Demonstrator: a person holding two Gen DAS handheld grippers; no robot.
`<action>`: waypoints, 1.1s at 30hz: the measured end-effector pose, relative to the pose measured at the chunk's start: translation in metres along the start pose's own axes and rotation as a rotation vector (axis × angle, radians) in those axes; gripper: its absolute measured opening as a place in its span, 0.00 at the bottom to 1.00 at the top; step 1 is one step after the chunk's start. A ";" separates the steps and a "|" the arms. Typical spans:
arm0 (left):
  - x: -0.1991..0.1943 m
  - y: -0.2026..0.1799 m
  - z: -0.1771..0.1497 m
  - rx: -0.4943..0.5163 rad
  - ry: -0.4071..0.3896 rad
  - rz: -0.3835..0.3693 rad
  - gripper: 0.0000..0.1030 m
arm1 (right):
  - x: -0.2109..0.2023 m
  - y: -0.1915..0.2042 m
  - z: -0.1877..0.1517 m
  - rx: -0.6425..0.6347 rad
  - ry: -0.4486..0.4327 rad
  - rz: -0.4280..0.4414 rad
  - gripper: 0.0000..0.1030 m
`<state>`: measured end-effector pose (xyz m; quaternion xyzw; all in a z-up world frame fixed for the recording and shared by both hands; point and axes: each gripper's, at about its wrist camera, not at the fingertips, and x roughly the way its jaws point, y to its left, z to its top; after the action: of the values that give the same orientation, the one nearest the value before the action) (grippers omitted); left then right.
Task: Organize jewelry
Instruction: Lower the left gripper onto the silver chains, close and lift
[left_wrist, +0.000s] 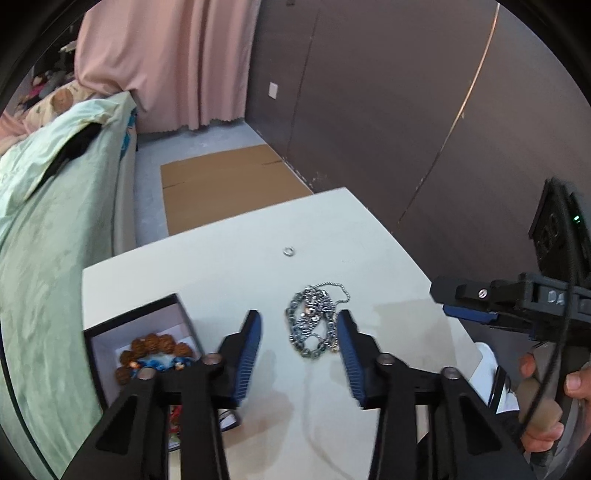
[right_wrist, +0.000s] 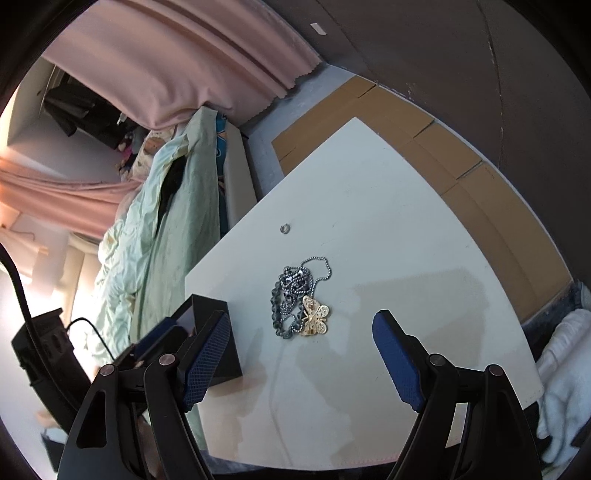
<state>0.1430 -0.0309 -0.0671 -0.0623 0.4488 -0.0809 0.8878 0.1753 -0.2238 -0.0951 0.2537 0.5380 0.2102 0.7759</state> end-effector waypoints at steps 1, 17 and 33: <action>0.005 -0.003 0.001 0.004 0.010 -0.001 0.34 | -0.001 -0.001 0.002 -0.002 -0.007 -0.003 0.78; 0.078 -0.022 0.013 0.038 0.141 0.007 0.31 | -0.007 -0.028 0.031 0.058 -0.037 -0.015 0.77; 0.118 -0.021 0.012 0.030 0.206 0.044 0.31 | -0.001 -0.034 0.037 0.053 -0.007 -0.010 0.77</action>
<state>0.2195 -0.0743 -0.1490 -0.0302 0.5378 -0.0741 0.8392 0.2119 -0.2571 -0.1049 0.2721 0.5417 0.1913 0.7720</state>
